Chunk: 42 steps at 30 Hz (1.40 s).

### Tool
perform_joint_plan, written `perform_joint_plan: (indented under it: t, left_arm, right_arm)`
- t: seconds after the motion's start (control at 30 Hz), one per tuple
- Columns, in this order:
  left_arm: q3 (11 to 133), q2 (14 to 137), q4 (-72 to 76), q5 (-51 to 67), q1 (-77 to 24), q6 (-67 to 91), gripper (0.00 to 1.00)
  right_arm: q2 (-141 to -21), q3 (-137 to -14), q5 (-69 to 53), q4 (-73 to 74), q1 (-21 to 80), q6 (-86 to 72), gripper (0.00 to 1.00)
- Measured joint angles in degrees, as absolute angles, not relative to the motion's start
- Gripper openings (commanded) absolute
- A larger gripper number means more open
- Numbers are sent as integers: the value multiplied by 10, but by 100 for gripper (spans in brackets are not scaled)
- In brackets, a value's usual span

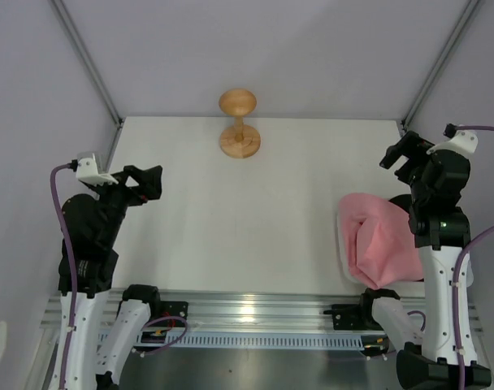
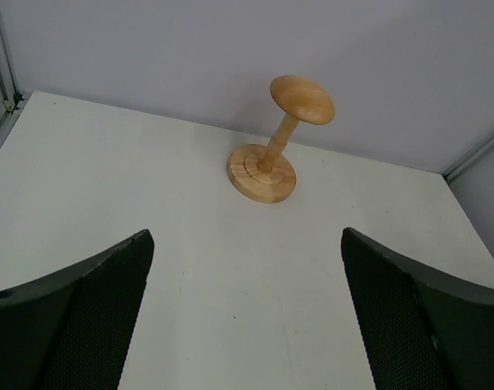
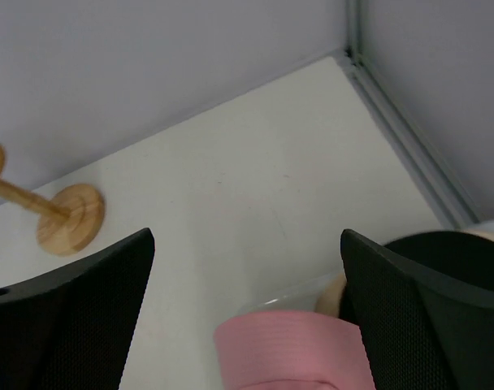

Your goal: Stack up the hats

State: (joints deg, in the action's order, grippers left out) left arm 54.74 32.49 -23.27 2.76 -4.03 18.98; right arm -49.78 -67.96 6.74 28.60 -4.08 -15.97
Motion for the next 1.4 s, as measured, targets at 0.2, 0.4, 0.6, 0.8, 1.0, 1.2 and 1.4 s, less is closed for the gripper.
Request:
perform_joint_plan:
  t: [0.2, 0.4, 0.6, 0.8, 1.0, 1.2, 1.4]
  left_arm:
    - [475, 318, -205, 20, -40, 189, 100]
    - [423, 314, -222, 29, -44, 179, 100]
    - [423, 281, -218, -6, -67, 153, 99]
    - [423, 279, -216, -21, -96, 134, 99]
    - [422, 278, -216, -35, -101, 128, 99]
    - [421, 279, -216, -35, -105, 124, 99]
    - [421, 286, -215, -34, -105, 124, 100]
  right_arm:
    - [-528, -688, 195, 385, -78, -216, 99]
    - [-537, -671, 201, 475, -188, -267, 100]
    - [-535, -622, 183, 514, -228, -314, 100]
    - [-503, -576, 115, 515, -237, -326, 99]
    - [-477, -565, -11, 474, -207, -298, 100]
    - [-491, -626, 4, 509, -107, -248, 100]
    - [-514, -719, 36, 559, -47, -209, 100]
